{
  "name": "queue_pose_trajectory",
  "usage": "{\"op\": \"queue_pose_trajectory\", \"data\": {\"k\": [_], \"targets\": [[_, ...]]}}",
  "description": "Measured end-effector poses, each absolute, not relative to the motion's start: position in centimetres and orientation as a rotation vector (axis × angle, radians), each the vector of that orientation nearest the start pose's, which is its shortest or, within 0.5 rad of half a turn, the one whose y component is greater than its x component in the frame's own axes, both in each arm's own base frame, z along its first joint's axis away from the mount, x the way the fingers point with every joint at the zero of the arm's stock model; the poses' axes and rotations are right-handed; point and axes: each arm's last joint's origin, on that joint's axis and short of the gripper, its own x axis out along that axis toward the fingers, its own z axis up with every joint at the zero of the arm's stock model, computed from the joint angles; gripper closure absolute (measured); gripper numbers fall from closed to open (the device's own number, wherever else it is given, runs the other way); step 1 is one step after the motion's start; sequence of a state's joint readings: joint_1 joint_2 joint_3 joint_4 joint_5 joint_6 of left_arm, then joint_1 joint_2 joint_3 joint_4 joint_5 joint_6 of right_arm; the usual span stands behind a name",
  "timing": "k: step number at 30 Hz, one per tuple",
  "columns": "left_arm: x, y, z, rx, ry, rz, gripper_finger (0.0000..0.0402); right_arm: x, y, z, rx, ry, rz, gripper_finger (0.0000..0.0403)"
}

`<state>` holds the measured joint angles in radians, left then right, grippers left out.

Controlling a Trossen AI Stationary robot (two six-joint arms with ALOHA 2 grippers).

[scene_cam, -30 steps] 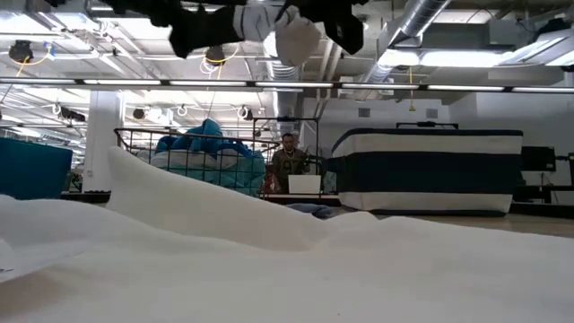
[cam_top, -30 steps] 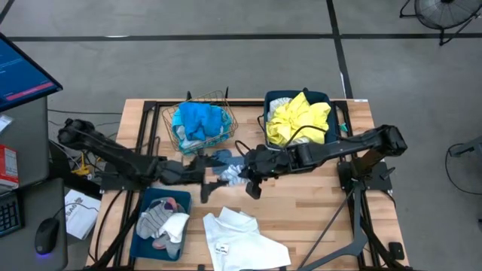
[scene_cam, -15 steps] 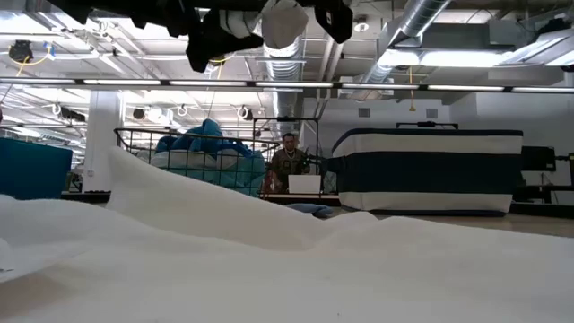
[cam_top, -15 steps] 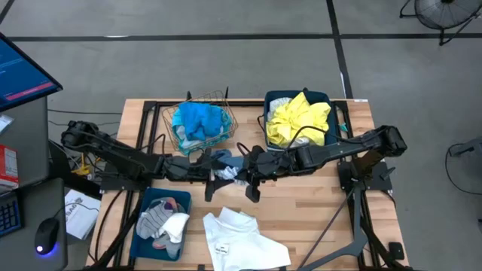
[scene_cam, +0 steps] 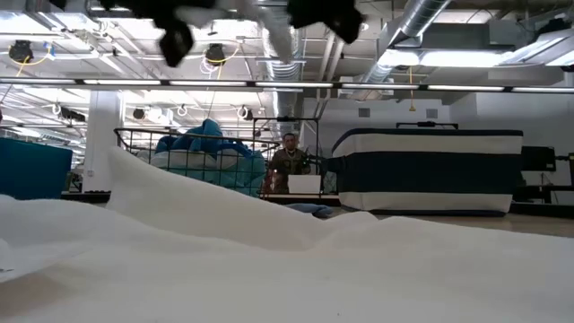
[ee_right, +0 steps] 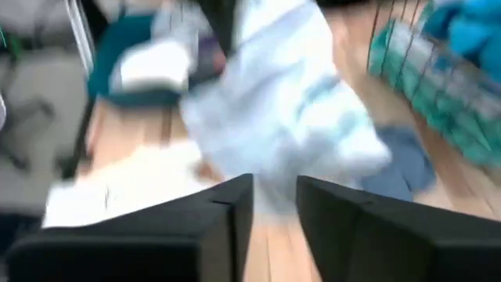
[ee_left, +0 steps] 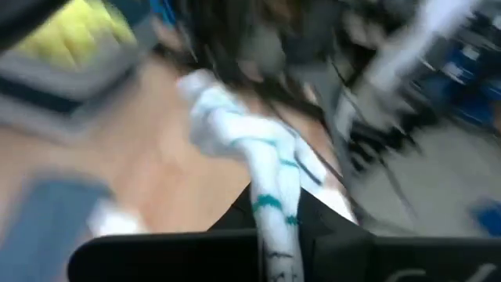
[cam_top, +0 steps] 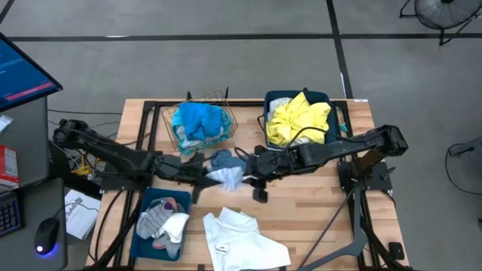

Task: Pick & Place Cloths
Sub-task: Put the white striped sock into the blue bin

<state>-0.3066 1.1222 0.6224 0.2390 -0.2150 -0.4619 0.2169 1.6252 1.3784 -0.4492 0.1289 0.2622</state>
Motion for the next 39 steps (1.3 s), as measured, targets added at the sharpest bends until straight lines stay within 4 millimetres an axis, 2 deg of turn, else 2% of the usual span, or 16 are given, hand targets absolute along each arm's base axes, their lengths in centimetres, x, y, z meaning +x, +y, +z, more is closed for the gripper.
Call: {"op": "queue_pose_trajectory", "data": {"k": [5,9,13,16,23,30,34,39], "targets": [[18.4,-7.6,25.5,-0.578,0.550,-0.148,0.0401,33.2,7.4,32.9,0.100,0.774,-0.001,0.0233],[14.6,-8.3,25.8,-0.755,0.747,-0.224,0.0401,32.5,7.4,33.8,0.108,0.752,0.000,0.0190],[12.1,-9.6,25.5,-0.922,0.987,-0.299,0.0401,32.6,7.4,33.8,0.110,0.750,-0.004,0.0173],[10.7,-10.7,24.6,-0.949,1.172,-0.269,0.0401,33.3,7.6,33.0,0.107,0.765,-0.006,0.0175],[9.1,-13.2,21.6,-0.803,1.467,-0.082,0.0401,36.0,6.9,29.3,0.070,0.849,-0.040,0.0181],[9.0,-15.5,18.8,-0.669,1.603,0.026,0.0394,39.5,3.8,22.7,0.039,1.008,-0.121,0.0154],[9.0,-15.9,18.1,-0.635,1.625,0.053,0.0361,41.2,1.4,19.2,0.002,1.050,-0.139,0.0132],[9.1,-16.2,18.0,-0.650,1.618,0.041,0.0291,42.5,-1.3,15.6,0.009,1.084,-0.182,0.0115]]}}
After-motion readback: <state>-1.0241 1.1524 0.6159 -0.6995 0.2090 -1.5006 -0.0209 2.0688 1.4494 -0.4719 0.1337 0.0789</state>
